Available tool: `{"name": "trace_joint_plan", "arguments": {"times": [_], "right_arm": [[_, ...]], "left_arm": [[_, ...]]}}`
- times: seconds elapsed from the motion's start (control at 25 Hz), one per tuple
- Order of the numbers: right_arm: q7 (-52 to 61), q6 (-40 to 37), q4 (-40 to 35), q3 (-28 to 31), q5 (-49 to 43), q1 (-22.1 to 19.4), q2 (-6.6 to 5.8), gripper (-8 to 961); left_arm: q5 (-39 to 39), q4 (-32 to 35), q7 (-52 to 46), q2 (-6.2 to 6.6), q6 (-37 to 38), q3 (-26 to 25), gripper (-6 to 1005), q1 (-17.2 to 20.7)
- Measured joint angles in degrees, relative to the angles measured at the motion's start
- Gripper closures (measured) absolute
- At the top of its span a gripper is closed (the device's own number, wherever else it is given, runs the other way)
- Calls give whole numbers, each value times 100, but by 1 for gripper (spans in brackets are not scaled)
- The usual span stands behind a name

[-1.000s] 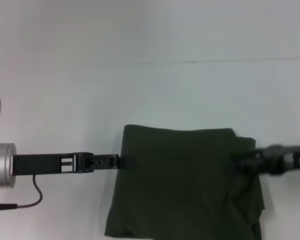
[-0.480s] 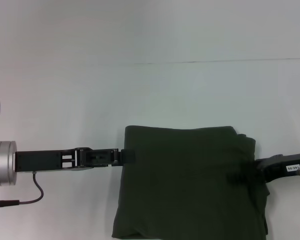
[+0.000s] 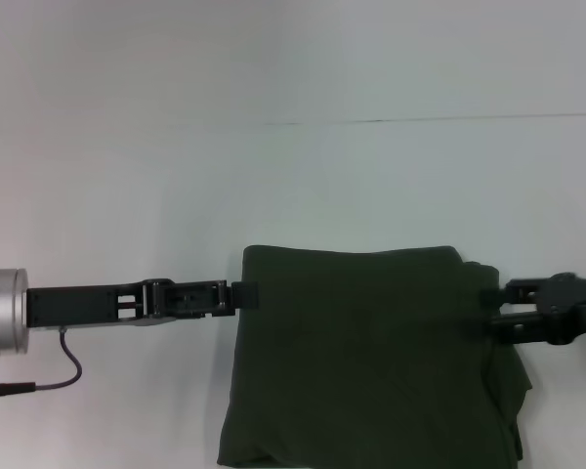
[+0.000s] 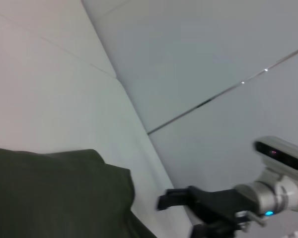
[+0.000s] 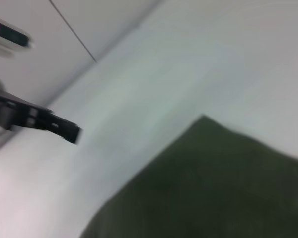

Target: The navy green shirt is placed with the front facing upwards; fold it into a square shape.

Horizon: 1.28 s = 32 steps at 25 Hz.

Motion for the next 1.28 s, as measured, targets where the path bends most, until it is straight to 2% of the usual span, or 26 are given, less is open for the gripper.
{"name": "trace_joint_plan", "arguments": {"times": [0.2, 0.32, 0.56, 0.72, 1.28], "right_arm": [[-1176, -222, -75, 536, 548, -338, 49, 129], [-1960, -239, -69, 746, 959, -574, 141, 129], [-3213, -230, -27, 1119, 1294, -921, 329, 129], [-3475, -236, -17, 1383, 1319, -984, 408, 129], [-3443, -254, 10, 1389, 1323, -991, 415, 129]], "left_arm": [[215, 12, -145, 23, -539, 33, 65, -35], [557, 14, -532, 65, -804, 36, 65, -135], [883, -71, -1052, 73, -966, 134, 65, -324], [1103, -90, -1254, 66, -1205, 533, 67, -428], [1260, -321, -1406, -98, -2024, 1070, 73, -636]]}}
